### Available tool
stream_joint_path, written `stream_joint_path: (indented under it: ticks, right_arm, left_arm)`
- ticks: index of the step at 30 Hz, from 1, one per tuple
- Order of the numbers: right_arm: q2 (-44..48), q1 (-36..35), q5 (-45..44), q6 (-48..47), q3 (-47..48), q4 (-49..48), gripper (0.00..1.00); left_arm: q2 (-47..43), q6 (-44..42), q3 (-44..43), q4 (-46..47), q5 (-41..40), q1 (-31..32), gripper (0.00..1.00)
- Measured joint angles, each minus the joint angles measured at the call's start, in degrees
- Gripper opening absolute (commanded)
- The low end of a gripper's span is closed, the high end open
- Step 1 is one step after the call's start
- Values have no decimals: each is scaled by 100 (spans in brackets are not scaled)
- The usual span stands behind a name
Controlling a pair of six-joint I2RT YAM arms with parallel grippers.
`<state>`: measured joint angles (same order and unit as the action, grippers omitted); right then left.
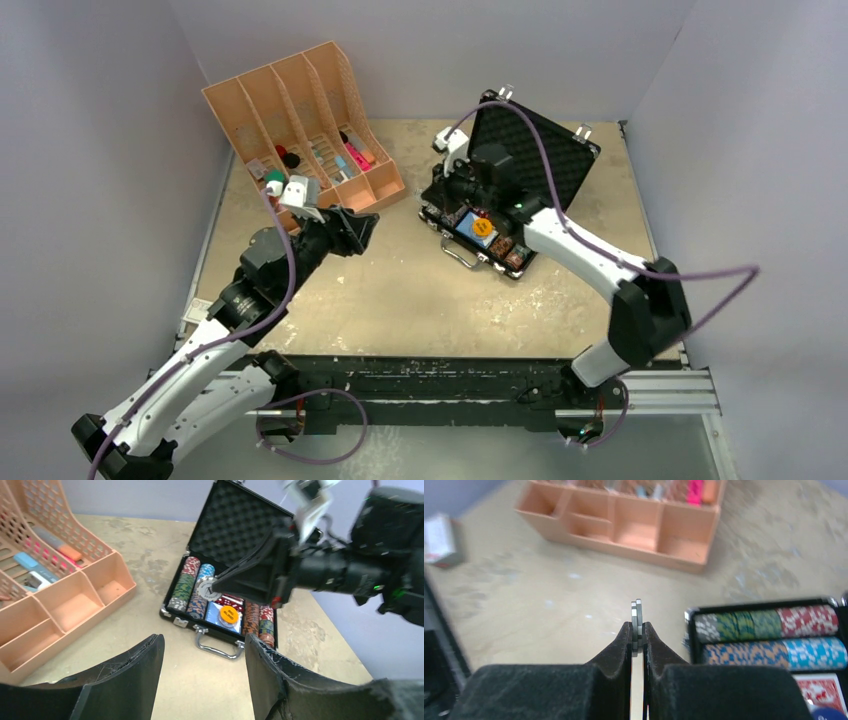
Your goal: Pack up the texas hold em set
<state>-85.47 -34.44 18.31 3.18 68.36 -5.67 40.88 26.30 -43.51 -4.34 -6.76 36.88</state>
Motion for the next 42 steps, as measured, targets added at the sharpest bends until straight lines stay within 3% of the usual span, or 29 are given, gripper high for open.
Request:
stream_joint_path:
  ticks: [5,13,42]
  right_arm:
    - [-1110,7,-841,-188,229,275,0]
    - [-2024,4,-1375,-236,645,599,0]
    - [-2570,-15,-2044,184,1158,791,0]
  left_arm:
    - [39,-4,0,-79,-385,0,59]
    - [105,-39,0,-133,-579,0,60]
    - [195,-37,22,-127,-616,0,60]
